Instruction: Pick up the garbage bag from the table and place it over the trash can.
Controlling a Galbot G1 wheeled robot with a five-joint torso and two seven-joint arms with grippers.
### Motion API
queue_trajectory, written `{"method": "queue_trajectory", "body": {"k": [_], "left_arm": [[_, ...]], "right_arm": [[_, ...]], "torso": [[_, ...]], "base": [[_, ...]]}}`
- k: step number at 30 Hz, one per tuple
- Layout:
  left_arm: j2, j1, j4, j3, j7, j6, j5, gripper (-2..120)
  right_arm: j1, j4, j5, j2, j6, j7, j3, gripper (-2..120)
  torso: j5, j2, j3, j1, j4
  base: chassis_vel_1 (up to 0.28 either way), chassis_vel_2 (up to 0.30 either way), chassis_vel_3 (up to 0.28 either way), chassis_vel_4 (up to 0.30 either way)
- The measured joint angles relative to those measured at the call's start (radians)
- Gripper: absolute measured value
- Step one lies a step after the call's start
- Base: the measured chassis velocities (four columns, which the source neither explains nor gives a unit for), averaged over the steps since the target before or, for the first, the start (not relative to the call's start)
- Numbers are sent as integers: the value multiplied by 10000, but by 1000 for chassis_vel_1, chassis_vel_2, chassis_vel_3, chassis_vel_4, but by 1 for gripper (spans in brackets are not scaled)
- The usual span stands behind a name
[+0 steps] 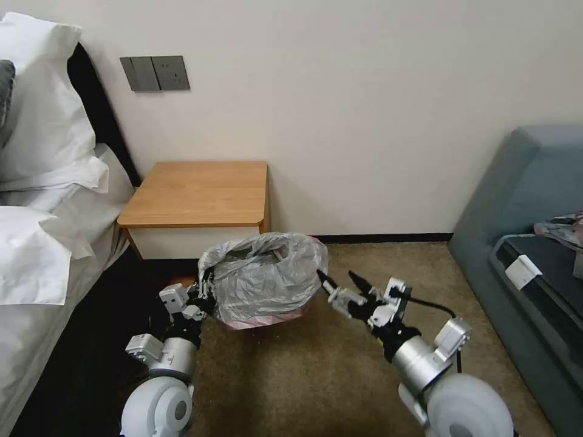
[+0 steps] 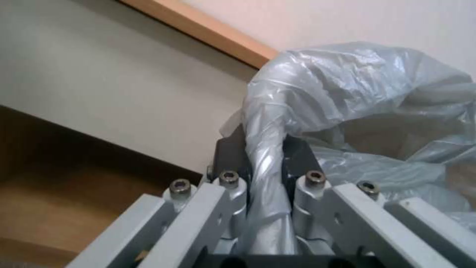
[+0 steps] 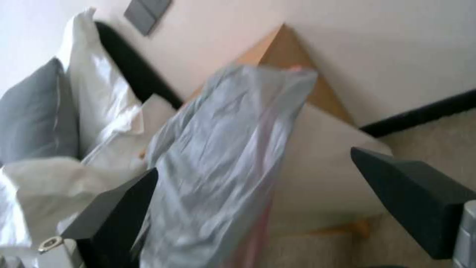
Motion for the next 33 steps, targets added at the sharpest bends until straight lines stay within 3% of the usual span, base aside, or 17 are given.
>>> {"method": "queue_trajectory", "body": {"k": [8,18,26,30,33], "left_arm": [[-23,13,63,12,23,-1,58,6],[-29,57,40,16,36,21,112,6],[-51,73,33,43,78,67,171,6],[-61,59,33,43,81,73,221,6],[-60,22,33,20,76,88,220,6]], "right_arm": [[-361,-468,-547,117,71,-850,-199,100],[128,-821,-129,513,-23,-1010,-531,100],[458,-1139,-164,389,-29,-1051,-807,100],[498,-1252,-244,393,-23,-1090,-877,98],[498,-1267,-312,412,-5,-1160,-912,88]], "torso": [[0,0,0,0,0],[0,0,1,0,0],[1,0,2,0,0],[1,0,2,0,0],[1,0,2,0,0]], "base": [[0,0,0,0],[0,0,0,0],[0,0,0,0],[0,0,0,0],[0,0,0,0]]}}
